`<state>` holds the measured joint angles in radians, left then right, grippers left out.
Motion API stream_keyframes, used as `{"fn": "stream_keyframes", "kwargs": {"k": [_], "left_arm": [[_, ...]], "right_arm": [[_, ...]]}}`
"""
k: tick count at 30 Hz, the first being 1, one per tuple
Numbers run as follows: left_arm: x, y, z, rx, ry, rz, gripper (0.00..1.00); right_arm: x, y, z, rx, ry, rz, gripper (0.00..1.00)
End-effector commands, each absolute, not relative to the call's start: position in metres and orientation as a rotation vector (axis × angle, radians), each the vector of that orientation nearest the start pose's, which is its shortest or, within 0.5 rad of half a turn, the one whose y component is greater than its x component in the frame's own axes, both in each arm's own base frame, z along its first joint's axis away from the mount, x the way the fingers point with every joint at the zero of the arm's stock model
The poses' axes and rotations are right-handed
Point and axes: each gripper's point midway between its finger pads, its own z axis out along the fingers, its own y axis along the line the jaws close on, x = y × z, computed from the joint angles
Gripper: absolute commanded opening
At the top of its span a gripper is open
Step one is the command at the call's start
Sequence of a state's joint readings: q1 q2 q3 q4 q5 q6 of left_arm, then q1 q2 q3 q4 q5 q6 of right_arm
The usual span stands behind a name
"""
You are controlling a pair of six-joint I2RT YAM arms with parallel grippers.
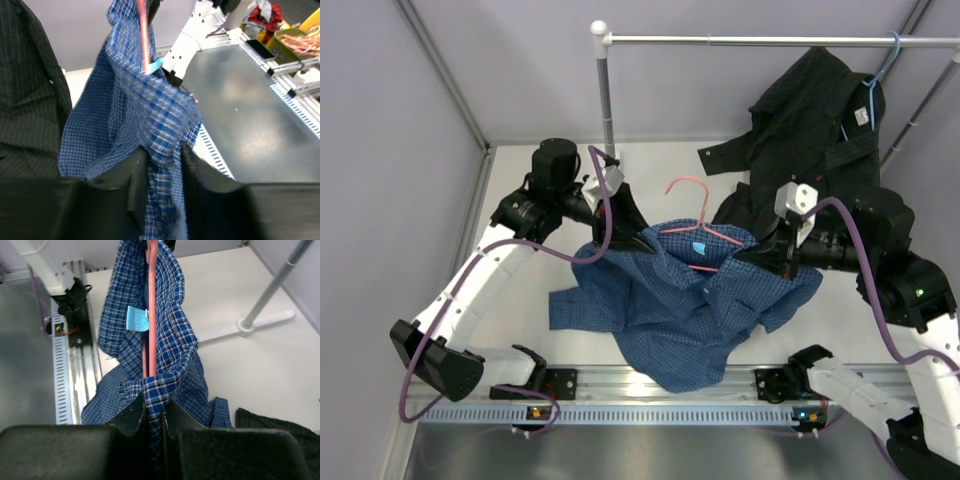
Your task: Place the shirt on the hanger
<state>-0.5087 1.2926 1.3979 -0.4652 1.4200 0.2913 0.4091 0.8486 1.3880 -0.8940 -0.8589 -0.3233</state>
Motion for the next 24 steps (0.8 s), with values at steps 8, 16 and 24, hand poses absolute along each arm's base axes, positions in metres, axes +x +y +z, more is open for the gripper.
{"fn": "stream_keyframes", "kwargs": {"k": [8,16,24], "left_arm": [[0.184,-0.283,0.447,1.346,1.136,-1.239,0.98],[0.277,-0.187,0.528,0.311,1.361,-0.688,0.98],[0.261,-0.144,0.526,0.201,1.398,-0.538,0.98]], "right_arm": [[0.160,0.160,0.433,-0.886,1.367,0.593,0.00],[0.174,0.096,0.490,-0.465,1.398,0.354,0.00],[0.181,0.048,0.544,-0.245,1.467,0.164,0.00]]}}
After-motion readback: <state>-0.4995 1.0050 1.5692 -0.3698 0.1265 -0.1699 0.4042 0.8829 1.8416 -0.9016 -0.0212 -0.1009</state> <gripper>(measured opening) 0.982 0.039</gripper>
